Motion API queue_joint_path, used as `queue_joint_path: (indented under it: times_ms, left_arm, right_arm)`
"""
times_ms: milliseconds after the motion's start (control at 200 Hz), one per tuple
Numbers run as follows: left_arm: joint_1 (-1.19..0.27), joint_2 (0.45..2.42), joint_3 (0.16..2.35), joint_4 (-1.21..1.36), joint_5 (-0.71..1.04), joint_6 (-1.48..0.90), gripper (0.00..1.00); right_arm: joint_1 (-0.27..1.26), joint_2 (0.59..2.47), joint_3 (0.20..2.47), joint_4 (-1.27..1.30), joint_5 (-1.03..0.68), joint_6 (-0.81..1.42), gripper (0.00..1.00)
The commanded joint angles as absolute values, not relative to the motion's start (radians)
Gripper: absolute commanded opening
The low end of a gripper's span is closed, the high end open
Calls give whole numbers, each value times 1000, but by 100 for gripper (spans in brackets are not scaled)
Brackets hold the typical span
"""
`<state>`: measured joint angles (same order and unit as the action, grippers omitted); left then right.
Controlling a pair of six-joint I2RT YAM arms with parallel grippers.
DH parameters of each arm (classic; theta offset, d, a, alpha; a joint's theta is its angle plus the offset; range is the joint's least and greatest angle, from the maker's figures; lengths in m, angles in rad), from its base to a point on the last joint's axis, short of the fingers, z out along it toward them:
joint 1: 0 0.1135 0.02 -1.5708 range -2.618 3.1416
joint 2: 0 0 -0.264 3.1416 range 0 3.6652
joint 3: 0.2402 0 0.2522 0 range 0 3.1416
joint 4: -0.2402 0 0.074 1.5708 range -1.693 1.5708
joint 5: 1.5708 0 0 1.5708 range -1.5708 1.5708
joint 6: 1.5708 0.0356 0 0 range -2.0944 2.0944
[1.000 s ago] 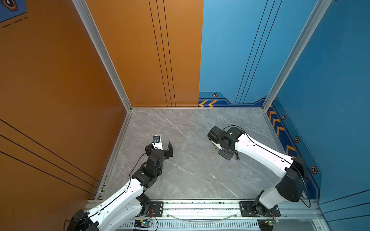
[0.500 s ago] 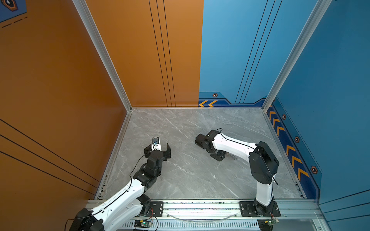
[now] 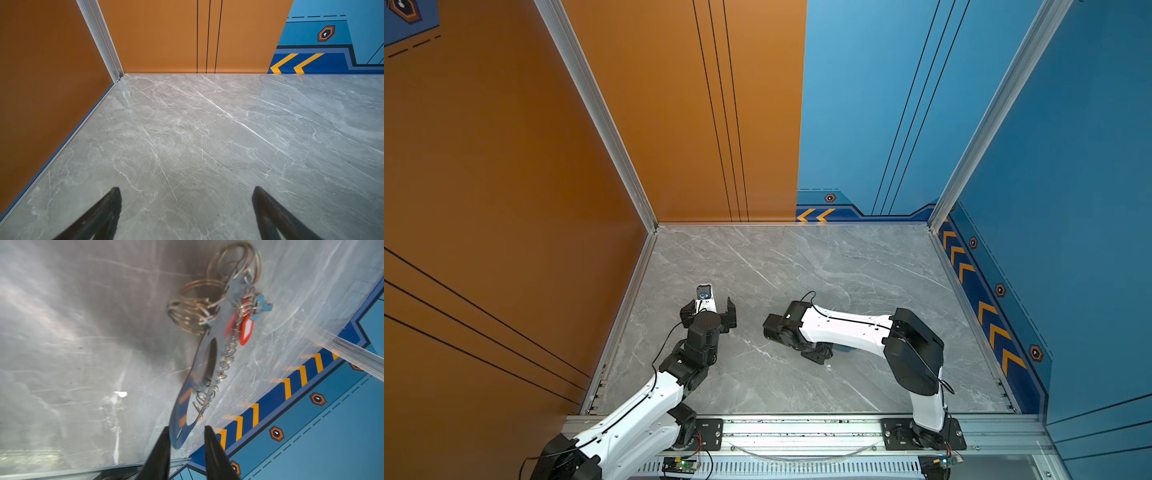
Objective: Put the keys on the keyring
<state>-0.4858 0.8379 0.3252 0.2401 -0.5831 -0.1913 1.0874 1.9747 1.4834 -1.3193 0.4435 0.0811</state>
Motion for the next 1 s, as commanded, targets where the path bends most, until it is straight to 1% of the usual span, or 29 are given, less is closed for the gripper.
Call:
queue_joint_path:
  times_ms: [0, 60, 175, 230, 290, 445, 470, 511, 581, 656, 666, 671, 676, 681, 691, 696, 711, 826, 926, 996]
  left_arm:
    - [-469, 826, 309, 264, -575, -199, 98]
    - [-465, 828, 310, 269, -572, -195, 98]
    - [-463, 833, 316, 271, -589, -170, 98]
    - [-463, 834, 316, 277, -613, -158, 98]
    - [-458, 838, 314, 288, -641, -147, 98]
    - [-428, 867, 322, 311, -700, -130, 98]
    - [-420, 876, 323, 315, -710, -132, 98]
    - [-404, 887, 324, 329, -716, -130, 98]
    - [-362, 911, 328, 360, -695, -122, 98]
    - [-305, 944, 332, 393, -633, -111, 98]
    - [-294, 949, 334, 398, -624, -106, 98]
    - [-291, 951, 334, 399, -620, -103, 98]
    - [-288, 954, 334, 403, -615, -100, 98]
    - [-283, 958, 335, 405, -609, -96, 98]
    - [-274, 965, 335, 411, -601, -86, 98]
    - [-270, 969, 335, 417, -598, -81, 98]
    - [-256, 981, 334, 431, -588, -68, 98]
    - [-161, 1133, 370, 507, -569, -8, 98]
    - [-89, 1273, 392, 608, -461, -30, 98]
    - [-79, 1356, 398, 709, -402, -4, 98]
  right_arm:
    - [1107, 1912, 1466, -1341, 393, 96, 42]
    - [1102, 1879, 1449, -1337, 397, 100, 48]
    - [1083, 1808, 1411, -1317, 401, 96, 52]
    - [1068, 1764, 1390, -1291, 392, 91, 58]
    - [1041, 1710, 1364, -1256, 390, 87, 59]
    - [907, 1567, 1298, -1123, 397, 84, 61]
    - [880, 1544, 1282, -1093, 405, 82, 63]
    - [832, 1510, 1254, -1039, 428, 79, 68]
    - [735, 1446, 1173, -899, 468, 64, 70]
    - [623, 1388, 1077, -738, 487, 46, 77]
    - [607, 1380, 1063, -708, 488, 42, 80]
    - [593, 1372, 1045, -683, 487, 40, 84]
    - [593, 1372, 1045, -683, 487, 40, 84]
    - [587, 1368, 1037, -668, 486, 38, 86]
    - [572, 1361, 1022, -642, 485, 35, 95]
    - [566, 1357, 1015, -630, 485, 34, 97]
    - [546, 1347, 990, -588, 479, 26, 100]
    - [427, 1278, 779, -224, 442, -62, 100]
    - [342, 1268, 625, 48, 387, -102, 100]
    - [290, 1277, 547, 199, 341, -101, 100]
